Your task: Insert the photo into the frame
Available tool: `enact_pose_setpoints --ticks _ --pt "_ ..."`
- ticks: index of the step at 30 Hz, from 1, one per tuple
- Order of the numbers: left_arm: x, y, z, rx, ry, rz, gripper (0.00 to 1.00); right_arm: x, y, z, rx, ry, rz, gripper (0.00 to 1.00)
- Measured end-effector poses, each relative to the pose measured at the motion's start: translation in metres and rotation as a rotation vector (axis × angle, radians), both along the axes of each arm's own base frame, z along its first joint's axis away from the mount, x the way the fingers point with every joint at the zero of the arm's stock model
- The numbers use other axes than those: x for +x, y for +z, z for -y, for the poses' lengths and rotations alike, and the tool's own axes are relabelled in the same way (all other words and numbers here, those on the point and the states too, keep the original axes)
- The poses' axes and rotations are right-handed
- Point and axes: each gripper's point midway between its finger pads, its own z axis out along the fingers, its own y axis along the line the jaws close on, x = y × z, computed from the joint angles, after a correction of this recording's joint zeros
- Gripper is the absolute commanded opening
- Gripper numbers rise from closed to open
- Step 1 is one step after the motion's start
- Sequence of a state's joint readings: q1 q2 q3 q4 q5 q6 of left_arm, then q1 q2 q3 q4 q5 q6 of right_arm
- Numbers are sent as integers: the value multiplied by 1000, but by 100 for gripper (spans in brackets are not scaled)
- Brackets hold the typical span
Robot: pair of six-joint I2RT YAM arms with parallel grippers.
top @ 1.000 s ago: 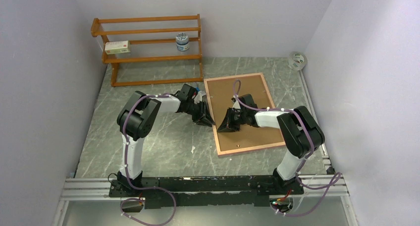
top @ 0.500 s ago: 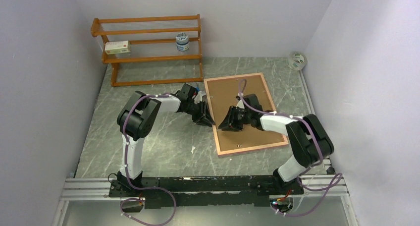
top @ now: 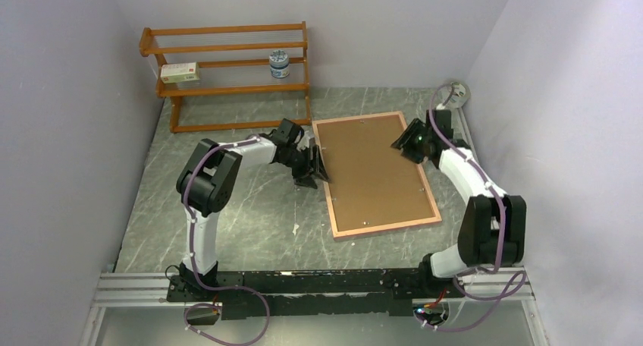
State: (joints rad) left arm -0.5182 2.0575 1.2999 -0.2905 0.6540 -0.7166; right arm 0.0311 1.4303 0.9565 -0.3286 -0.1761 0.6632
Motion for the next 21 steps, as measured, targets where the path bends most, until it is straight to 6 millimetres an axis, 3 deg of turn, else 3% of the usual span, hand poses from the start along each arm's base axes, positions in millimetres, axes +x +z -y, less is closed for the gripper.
enact_pose_setpoints --ticks 4,7,11,15,18,21 --pt "40 8 -23 88 49 101 69 38 14 19 -20 -90 10 52" --pt "89 31 -35 148 49 261 70 44 13 20 -5 -128 -12 61" --pt "156 83 -27 160 1 530 72 22 5 22 -2 -161 -94 71" --pt "193 114 -9 145 -59 711 74 -21 -2 22 -4 -175 -172 78" --pt "208 112 5 159 -104 791 80 -56 -8 22 -6 -172 -237 79" --pt "214 92 16 190 -147 829 84 -86 -18 19 0 -163 -309 80"
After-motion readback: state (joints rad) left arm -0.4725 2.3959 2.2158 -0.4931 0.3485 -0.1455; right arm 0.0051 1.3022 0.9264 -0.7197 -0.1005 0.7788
